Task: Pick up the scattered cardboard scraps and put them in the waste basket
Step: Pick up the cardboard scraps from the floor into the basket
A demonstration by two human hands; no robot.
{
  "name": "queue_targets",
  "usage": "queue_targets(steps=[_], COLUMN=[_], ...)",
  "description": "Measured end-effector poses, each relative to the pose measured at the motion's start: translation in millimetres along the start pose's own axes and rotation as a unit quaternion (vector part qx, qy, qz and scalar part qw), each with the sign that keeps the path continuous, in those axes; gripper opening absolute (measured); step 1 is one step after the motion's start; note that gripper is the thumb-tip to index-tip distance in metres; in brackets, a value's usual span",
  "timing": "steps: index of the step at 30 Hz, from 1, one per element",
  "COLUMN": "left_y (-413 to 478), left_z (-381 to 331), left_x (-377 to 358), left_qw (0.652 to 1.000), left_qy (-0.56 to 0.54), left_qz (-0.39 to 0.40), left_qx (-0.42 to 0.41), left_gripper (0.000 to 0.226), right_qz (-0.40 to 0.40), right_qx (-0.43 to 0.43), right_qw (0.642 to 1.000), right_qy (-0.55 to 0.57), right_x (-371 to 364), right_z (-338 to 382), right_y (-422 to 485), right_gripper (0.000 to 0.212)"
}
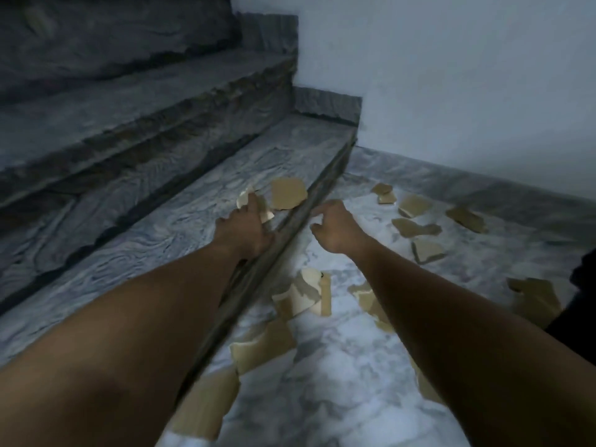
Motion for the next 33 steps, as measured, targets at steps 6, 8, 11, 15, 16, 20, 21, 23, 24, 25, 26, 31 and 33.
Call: queue_targets(steps=[6, 8, 11, 15, 16, 20, 21, 23, 24, 25, 26, 31, 33], left_y=[-8.6, -11.7, -11.5, -15.0, -18.8, -44.9, -55.0, -74.8, -85.5, -96.9, -108.2, -171.5, -192.1], left_z=[4.1, -1.6, -15.4, -36.7, -40.8, -54.2, -56.0, -57.5, -55.9, -52.6, -45.7, 22.4, 53.7], left_x=[8.0, 10.1, 10.0, 5.3, 4.6, -2.5, -4.3, -4.4, -5.6, -9.7, -18.6, -103.0, -127.3], left_qw=[0.99, 0.983, 0.973, 0.961, 0.957, 0.937, 0.933, 0.926, 0.93, 0.942, 0.962, 0.988, 0.971], left_qy=[0.124, 0.171, 0.216, 0.262, 0.273, 0.284, 0.276, 0.246, 0.228, 0.2, 0.15, -0.079, -0.053], left_qz=[-0.063, -0.071, -0.074, -0.065, -0.073, -0.083, -0.061, -0.023, -0.005, 0.016, 0.031, 0.11, 0.172], left_qx=[-0.011, -0.018, -0.037, -0.059, -0.07, -0.187, -0.224, -0.284, -0.288, -0.268, -0.228, 0.067, 0.157], left_gripper=[0.074, 0.051, 0.042, 0.033, 0.031, 0.033, 0.033, 0.031, 0.029, 0.026, 0.023, 0.057, 0.083], right_qz=[0.105, 0.082, 0.018, -0.068, -0.113, -0.222, -0.226, -0.206, -0.177, -0.143, -0.109, 0.063, 0.098], right_qx=[0.044, 0.044, 0.074, 0.096, 0.093, 0.028, -0.001, -0.037, -0.05, -0.069, -0.101, -0.142, -0.116], right_qw=[0.96, 0.958, 0.951, 0.961, 0.966, 0.975, 0.973, 0.975, 0.981, 0.982, 0.977, 0.961, 0.971], right_qy=[-0.257, -0.27, -0.3, -0.251, -0.214, 0.014, 0.054, 0.069, 0.071, 0.101, 0.152, 0.227, 0.183], right_x=[-33.5, -40.2, -32.1, -18.5, -16.5, -26.2, -32.4, -45.7, -55.4, -66.5, -77.1, -133.9, -136.6], right_z=[28.9, 27.3, 22.4, 6.6, 0.4, -31.4, -39.6, -53.2, -57.0, -60.8, -62.2, -56.7, -49.0], right_y=[50.5, 51.0, 42.8, 20.4, 11.5, -30.4, -40.1, -54.2, -57.5, -61.3, -64.7, -73.2, -83.8], right_gripper=[0.04, 0.049, 0.061, 0.049, 0.043, 0.017, 0.014, 0.017, 0.022, 0.026, 0.028, 0.062, 0.069])
Point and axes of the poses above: each hand's wrist, its own y-axis towards the middle knuckle, its own x-axis out of the back of the hand, z = x × y, the point moved 3 cm from there along y, towards the middle knuckle
